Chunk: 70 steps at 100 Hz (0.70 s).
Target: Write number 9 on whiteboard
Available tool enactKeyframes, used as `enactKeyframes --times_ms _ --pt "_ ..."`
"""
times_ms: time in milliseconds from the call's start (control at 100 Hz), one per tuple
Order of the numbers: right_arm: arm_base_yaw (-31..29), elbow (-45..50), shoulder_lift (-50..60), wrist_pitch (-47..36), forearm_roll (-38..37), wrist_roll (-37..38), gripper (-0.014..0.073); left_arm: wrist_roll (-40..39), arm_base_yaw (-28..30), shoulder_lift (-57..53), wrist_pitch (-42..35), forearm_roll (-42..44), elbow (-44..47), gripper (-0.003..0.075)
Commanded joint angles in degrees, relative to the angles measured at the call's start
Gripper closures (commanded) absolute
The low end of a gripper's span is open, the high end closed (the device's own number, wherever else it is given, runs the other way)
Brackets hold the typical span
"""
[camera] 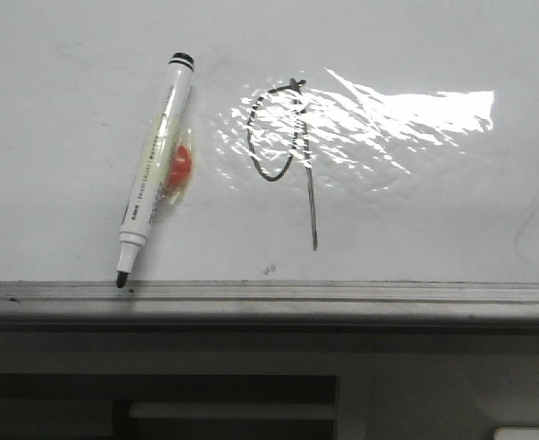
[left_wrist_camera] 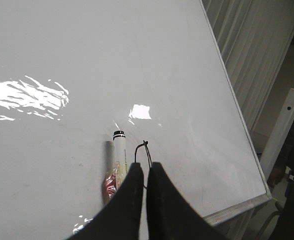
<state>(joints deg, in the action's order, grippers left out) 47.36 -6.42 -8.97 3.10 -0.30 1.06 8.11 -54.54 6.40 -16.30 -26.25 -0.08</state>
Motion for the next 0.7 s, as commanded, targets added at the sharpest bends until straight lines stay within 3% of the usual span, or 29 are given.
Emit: enactKeyframes --times_ms 0,190,390,600,690 --pt "0.1 -1.4 -0.4 -4.5 -0.8 -0.5 0.0655 0.3 0.3 0.5 -3.5 2.2 1.2 0.0741" --pt "0.1 -1.4 -0.4 -4.5 -0.8 -0.5 0.0655 0.3 4.5 0.5 -0.7 20.5 1.2 0.0741" --pt "0.1 -1.4 -0.4 -4.5 -0.8 -0.5 0.0655 0.3 16.0 -1.0 1.0 20.0 1.2 0.0741" --pt "0.1 -1.4 -0.4 -4.5 -0.8 -0.5 0.0655 0.3 28.7 -8.1 16.3 20.0 1.2 0.0741" --pt "0.1 -1.4 -0.4 -4.5 -0.8 -0.5 0.0655 0.3 33.8 -8.3 18.8 20.0 1.2 0.0741"
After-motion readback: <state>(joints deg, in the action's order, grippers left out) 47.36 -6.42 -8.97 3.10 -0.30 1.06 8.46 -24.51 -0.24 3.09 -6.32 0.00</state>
